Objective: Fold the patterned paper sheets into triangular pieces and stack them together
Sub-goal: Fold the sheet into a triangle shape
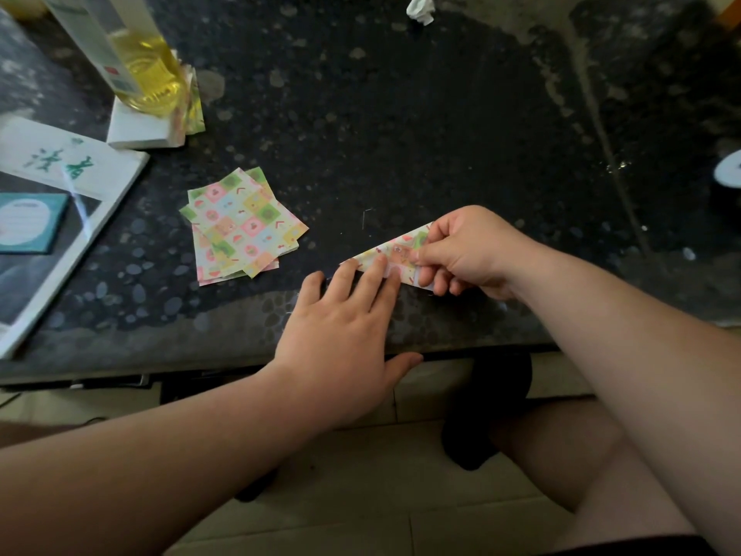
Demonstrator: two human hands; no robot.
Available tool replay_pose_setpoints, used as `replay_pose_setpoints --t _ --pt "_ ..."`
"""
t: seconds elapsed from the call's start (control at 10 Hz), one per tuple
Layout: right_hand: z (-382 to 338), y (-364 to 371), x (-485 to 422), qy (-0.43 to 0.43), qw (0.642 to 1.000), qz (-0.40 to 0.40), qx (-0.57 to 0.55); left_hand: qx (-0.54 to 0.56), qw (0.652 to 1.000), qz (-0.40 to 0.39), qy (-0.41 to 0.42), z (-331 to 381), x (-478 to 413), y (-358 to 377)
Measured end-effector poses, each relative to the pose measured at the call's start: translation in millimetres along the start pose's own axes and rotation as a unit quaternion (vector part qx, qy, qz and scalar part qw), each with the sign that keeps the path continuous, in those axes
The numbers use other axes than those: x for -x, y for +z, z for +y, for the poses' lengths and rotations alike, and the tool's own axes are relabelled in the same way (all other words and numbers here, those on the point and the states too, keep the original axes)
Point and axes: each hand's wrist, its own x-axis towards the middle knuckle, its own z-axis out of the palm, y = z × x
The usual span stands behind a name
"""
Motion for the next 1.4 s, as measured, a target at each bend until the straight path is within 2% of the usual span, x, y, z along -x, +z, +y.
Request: replay_pose_setpoints --t 0.5,1.1,1.4 --pt "-1.3 0.2 0.7 0.006 1.000 0.000 0.007 0.007 1.000 0.003 0.003 1.1 0.6 0.5" --pt "-7.4 1.5 0.4 0.031 0.999 0.011 0.024 -0.008 0.997 -0.074 0.000 22.7 -8.3 -15.7" --pt "-6.2 0.9 1.9 0.022 1.000 0.005 0.000 -0.011 0.997 -0.076 -0.005 23.0 -8.7 -14.8"
